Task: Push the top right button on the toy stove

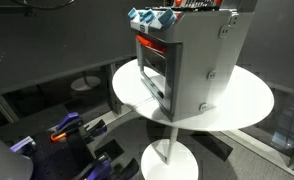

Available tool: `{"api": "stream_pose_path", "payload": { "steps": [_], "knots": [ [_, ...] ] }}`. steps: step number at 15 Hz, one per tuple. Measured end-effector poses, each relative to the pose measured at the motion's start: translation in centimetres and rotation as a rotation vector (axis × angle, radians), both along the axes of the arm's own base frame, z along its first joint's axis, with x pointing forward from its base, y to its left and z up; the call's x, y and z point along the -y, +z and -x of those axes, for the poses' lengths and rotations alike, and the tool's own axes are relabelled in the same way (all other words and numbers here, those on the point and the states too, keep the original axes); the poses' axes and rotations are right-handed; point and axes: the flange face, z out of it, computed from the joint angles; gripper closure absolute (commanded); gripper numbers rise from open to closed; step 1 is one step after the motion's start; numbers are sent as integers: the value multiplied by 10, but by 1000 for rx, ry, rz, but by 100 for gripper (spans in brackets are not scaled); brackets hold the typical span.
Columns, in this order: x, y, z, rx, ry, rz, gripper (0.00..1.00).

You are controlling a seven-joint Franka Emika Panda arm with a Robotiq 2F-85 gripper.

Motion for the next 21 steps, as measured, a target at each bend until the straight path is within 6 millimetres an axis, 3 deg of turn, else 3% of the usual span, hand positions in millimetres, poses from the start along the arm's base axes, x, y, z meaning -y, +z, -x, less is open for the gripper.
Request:
{"api": "stream_pose_path", "payload": {
  "steps": [14,21],
  "knots": [
    [1,-1,-1,-6,-3,-2,0],
    [0,8,25,-38,-24,-42,0]
  ]
}}
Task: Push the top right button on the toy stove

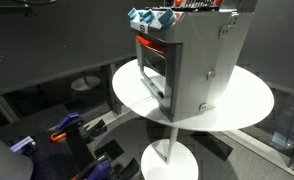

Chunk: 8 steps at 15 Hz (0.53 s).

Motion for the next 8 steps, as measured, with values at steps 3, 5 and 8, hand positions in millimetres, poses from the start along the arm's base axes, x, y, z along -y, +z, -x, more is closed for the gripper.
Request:
{"api": "stream_pose_path", "payload": {
  "steps": [3,5,8],
  "knots": [
    [0,6,20,-36,-16,-46,0],
    [-1,8,36,-74,-18,-87,0],
    [-1,14,59,-142,-9,-144,0]
  ]
}}
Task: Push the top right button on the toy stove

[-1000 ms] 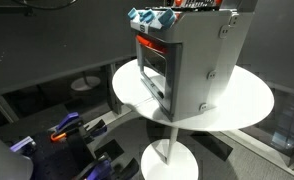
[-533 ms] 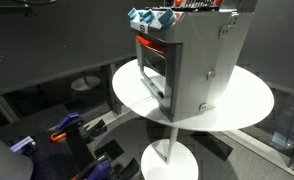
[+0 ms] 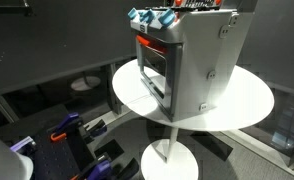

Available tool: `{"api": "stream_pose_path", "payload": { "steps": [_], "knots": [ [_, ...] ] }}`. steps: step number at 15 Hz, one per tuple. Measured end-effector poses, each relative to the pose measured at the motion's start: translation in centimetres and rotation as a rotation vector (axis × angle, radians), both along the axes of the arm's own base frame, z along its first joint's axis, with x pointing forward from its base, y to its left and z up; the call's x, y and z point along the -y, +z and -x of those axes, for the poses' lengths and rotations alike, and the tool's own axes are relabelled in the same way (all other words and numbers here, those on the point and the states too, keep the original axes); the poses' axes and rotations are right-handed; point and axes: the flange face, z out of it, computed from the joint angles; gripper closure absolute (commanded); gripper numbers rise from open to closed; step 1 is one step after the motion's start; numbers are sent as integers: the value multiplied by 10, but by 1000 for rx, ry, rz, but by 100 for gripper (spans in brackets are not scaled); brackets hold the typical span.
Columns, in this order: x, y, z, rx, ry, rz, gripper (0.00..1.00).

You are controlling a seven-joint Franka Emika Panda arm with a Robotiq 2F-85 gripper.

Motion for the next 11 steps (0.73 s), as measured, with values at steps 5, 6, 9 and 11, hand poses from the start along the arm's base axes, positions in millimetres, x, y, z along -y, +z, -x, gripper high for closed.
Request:
{"api": "stream_pose_path", "payload": {
  "steps": [5,6,9,11],
  "knots": [
    [0,19,41,-135,9,-60,0],
    [0,23,50,-164,12,-72,0],
    [-2,29,70,-242,20,-102,0],
    [-2,30,78,-274,21,-113,0]
  ]
}}
